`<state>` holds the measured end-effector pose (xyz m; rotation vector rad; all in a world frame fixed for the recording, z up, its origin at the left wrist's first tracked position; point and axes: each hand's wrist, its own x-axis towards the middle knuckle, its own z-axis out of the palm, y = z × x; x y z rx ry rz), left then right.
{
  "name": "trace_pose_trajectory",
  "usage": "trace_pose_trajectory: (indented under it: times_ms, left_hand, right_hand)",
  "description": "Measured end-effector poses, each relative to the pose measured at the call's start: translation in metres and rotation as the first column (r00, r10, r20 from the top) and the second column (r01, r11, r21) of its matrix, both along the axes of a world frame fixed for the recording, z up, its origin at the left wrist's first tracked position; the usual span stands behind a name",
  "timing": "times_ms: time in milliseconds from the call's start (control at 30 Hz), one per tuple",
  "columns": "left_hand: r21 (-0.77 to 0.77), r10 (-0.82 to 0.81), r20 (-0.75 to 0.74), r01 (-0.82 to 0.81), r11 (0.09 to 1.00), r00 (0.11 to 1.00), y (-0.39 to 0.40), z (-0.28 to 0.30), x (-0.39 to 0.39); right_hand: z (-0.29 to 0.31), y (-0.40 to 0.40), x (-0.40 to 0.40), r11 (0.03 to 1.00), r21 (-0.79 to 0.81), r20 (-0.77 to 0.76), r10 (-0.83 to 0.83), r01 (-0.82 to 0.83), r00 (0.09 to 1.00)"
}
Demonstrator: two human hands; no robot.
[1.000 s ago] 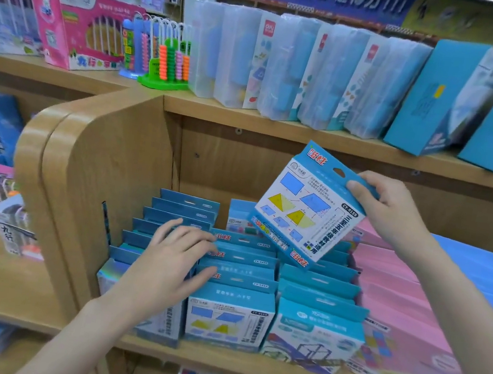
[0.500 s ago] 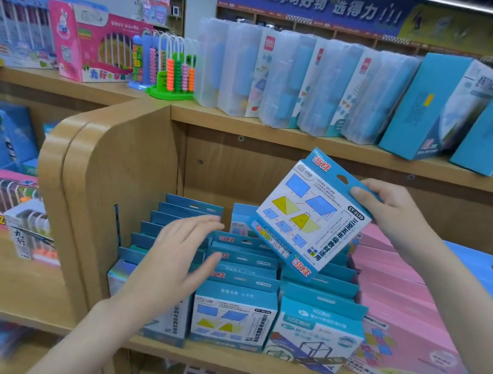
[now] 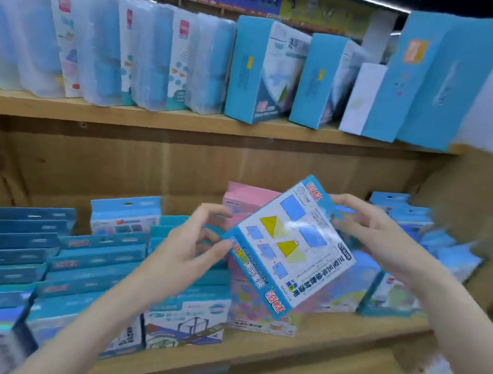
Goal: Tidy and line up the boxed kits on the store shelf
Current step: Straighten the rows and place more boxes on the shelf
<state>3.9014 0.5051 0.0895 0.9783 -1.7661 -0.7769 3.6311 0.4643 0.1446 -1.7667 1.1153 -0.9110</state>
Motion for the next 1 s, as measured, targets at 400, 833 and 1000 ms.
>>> trace_pose_trajectory:
  times_ms: [400,833,1000]
  left_hand:
    - [-0.288,0.046,0.327,0.053,0.956,0.944,-0.072,-0.029,-0.216]
    - [-0.580,0.472,0.652,-0.011,0.814,0.593,-0.108,-0.069,-0.298]
    - [-0.619,0.532,0.650,-0.027,0.785,0.542,-0.108,-0.076,-0.298]
  right_hand:
    - [0.003,-0.045,-0.246,0.979,-0.203,-0.234,-0.067,0.019,0.970]
    - [-0.086,-0.094,-0.327,0.903,-0.424,-0.682,-0.266,-0.072,0.681]
    - [-0.101,-0.117,-0.321,0.727,-0.673,-0.598,-0.425,-0.137,0.680]
